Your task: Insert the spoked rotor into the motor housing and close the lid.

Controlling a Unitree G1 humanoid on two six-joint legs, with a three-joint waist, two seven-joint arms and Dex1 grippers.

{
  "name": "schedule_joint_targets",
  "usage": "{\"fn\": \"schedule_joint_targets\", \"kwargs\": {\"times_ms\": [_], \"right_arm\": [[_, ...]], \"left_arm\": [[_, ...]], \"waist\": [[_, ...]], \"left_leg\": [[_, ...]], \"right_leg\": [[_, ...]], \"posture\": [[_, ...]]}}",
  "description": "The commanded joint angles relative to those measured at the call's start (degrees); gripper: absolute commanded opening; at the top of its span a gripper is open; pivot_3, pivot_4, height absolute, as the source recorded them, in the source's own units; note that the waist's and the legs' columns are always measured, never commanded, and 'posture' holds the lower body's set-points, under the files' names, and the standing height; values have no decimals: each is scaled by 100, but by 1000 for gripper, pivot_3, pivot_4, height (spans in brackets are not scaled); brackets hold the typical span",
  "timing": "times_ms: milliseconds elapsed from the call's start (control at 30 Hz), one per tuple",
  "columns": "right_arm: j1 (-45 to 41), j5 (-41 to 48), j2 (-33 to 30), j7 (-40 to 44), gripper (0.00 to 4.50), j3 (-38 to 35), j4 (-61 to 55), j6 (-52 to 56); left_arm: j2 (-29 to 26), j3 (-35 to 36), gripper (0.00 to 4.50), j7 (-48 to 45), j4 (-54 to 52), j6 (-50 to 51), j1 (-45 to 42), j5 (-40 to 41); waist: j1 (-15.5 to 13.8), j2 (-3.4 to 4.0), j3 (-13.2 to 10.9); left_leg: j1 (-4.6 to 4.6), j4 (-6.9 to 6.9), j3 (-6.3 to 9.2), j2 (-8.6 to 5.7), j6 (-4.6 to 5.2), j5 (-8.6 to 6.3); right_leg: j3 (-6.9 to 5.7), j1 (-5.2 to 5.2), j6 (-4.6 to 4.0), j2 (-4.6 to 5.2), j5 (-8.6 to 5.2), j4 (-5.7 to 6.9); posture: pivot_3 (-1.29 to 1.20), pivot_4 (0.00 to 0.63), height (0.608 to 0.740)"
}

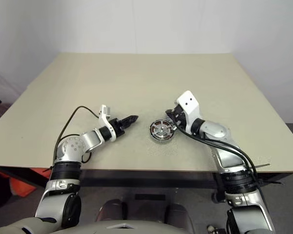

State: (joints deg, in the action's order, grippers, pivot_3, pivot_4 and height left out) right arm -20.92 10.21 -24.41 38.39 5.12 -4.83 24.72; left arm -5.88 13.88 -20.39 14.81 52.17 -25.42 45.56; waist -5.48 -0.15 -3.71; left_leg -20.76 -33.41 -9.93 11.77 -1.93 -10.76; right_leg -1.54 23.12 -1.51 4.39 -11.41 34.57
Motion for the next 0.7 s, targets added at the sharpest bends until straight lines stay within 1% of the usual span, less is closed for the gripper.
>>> {"fn": "schedule_joint_targets", "kwargs": {"times_ms": [33,133,233,300,367,433,567,600,633,700], "right_arm": [[-85,35,200,-6,0,138,187,-25],[138,-75,240,69,0,385,343,-13],[184,-170,241,-34,0,441,527,-25],[91,-135,222,-24,0,358,572,-40],[-22,-116,179,17,0,297,593,-81],[-117,-83,133,80,0,267,564,-133],[-340,68,112,188,0,179,310,-158],[-386,91,114,207,0,157,265,-156],[-444,110,120,226,0,139,225,-143],[-511,133,141,270,0,158,195,-112]], "left_arm": [[9,0,2768,-58,-236,-162,63,-75],[31,73,2768,1,-270,-233,106,-95],[28,126,2768,41,-239,-314,115,-144],[14,162,2768,51,-210,-350,117,-168],[2,185,2768,51,-183,-374,118,-187],[-8,190,2768,51,-156,-399,119,-216],[-10,179,2768,47,-120,-453,140,-296],[1,178,2768,46,-121,-460,143,-308],[15,174,2768,49,-131,-465,150,-320],[31,170,2768,49,-154,-472,165,-335]], "waist": [[1,0,0],[-9,0,0],[-4,1,1],[0,1,1],[0,1,1],[-1,1,1],[1,1,1],[1,1,1],[1,1,1],[-1,1,1]], "left_leg": [[1,3,0,0,0,0],[0,5,0,0,-1,1],[-3,4,0,-1,-2,1],[8,4,-1,-1,-2,1],[13,5,-1,-1,-6,4],[15,5,-1,0,-10,6],[14,5,-1,0,-10,6],[13,6,-1,0,-9,6],[12,7,-1,0,-9,5],[10,7,-1,0,-8,5]], "right_leg": [[0,0,-2,0,0,0],[0,2,-5,-1,0,0],[1,2,-5,1,0,-1],[3,-5,-2,2,-1,0],[3,-6,30,1,-20,1],[3,-6,31,0,-21,5],[3,-5,30,0,-20,5],[3,-4,25,0,-17,5],[3,-3,0,0,-2,5],[3,-2,-4,0,0,5]], "posture": [[0,0,740],[0,0,740],[0,0,740],[0,0,740],[0,0,740],[0,0,740],[0,0,740],[0,0,740],[0,0,740],[0,0,740]]}}
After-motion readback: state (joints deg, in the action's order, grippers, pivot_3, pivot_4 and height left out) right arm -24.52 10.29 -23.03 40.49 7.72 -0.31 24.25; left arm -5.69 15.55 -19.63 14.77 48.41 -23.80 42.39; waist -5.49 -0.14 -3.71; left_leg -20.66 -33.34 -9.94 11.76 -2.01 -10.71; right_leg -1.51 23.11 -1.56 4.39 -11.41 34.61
